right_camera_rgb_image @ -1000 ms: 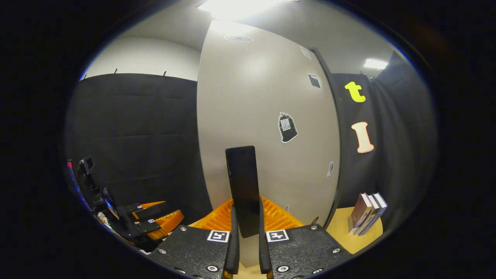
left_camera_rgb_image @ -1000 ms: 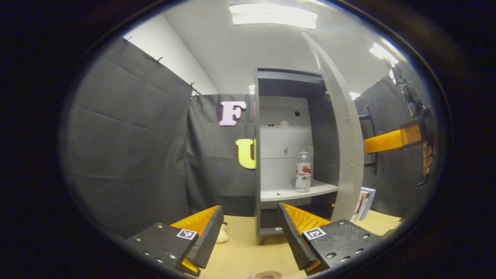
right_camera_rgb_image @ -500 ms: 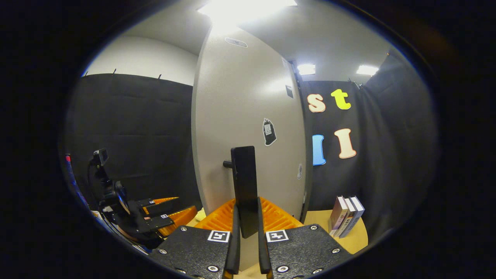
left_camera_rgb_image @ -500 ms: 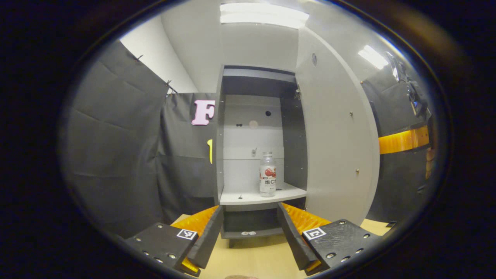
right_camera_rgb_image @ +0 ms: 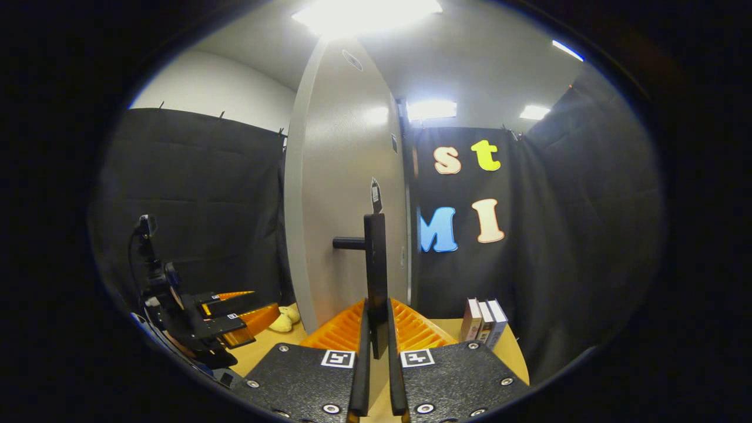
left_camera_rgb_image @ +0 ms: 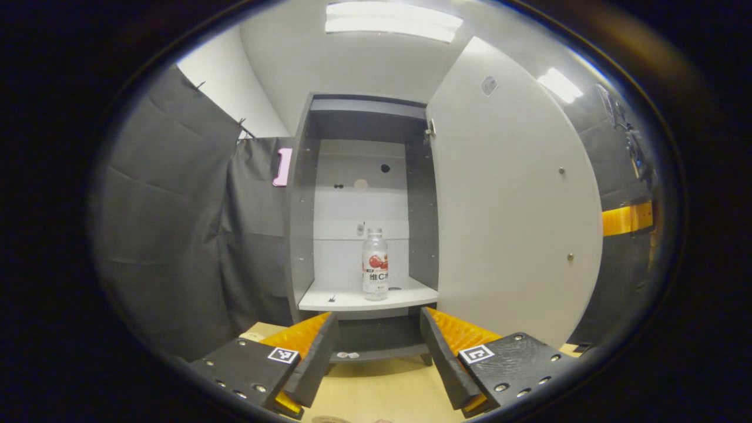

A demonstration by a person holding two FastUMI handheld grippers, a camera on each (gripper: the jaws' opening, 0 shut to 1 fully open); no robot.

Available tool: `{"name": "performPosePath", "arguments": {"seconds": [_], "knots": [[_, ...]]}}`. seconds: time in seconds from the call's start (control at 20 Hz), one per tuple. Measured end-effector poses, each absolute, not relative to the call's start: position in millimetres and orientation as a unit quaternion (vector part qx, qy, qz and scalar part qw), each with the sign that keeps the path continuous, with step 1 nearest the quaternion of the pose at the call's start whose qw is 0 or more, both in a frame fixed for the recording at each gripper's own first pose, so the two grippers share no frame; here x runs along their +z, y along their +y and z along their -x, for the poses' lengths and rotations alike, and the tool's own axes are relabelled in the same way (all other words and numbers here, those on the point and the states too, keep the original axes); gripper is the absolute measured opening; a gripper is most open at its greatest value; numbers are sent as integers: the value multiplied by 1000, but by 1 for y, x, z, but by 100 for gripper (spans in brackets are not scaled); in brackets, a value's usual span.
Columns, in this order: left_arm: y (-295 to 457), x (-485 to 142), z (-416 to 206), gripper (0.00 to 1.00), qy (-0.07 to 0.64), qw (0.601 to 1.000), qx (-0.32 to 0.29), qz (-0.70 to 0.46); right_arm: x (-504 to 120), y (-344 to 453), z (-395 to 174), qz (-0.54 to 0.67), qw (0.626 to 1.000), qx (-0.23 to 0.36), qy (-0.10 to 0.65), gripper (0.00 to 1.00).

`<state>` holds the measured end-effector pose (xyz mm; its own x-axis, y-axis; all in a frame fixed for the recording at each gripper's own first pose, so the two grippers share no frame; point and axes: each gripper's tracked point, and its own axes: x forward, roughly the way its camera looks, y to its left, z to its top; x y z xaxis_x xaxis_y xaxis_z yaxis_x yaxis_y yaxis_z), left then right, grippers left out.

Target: Open the cabinet door with the right hand, grasp the bottle in the cabinet with the left hand and place it on the coaster, then close the cabinet door with the right hand.

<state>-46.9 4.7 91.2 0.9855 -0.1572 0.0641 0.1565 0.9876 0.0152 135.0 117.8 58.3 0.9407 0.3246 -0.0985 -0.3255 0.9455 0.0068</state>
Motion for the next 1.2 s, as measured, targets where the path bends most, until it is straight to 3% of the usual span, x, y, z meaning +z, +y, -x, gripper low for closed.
{"name": "performPosePath", "arguments": {"seconds": [0.15, 0.3, 0.4, 0.5, 0.55, 0.65, 0.7, 0.75, 0.8, 0.9, 1.15, 1.2], "knots": [[-9, 89, 45, 87, -29, 997, -73, -6, 56, 98, -139, -8, 987, 153, 51, 14], [-18, 96, 37, 83, -30, 998, -62, -8, 53, 109, -126, -47, 977, 201, 59, 10], [-24, 108, 33, 87, -38, 998, -55, -15, 53, 94, -119, -43, 977, 204, 50, 13], [-25, 119, 20, 83, -44, 997, -52, -23, 52, 75, -109, -37, 981, 185, 38, 16], [-28, 124, 13, 83, -47, 997, -53, -23, 52, 63, -104, -35, 983, 175, 32, 19], [-38, 130, -6, 87, -49, 997, -56, -16, 54, 35, -103, -31, 988, 149, 20, 41], [-41, 131, -15, 83, -47, 997, -57, -10, 53, 21, -106, -25, 991, 129, 15, 61], [-44, 133, -23, 87, -46, 997, -59, -5, 49, 9, -107, -16, 994, 106, 15, 71], [-46, 136, -32, 83, -47, 997, -59, -3, 45, -4, -105, -8, 997, 79, 17, 86], [-48, 137, -53, 87, -45, 997, -60, -3, 35, -28, -98, 1, 999, 35, 26, 93], [-48, 132, -118, 87, -43, 997, -65, 9, 17, -59, -94, 4, 998, -34, 46, 91], [-47, 131, -132, 83, -41, 997, -66, 12, 15, -62, -94, 2, 998, -45, 49, 93]]}}
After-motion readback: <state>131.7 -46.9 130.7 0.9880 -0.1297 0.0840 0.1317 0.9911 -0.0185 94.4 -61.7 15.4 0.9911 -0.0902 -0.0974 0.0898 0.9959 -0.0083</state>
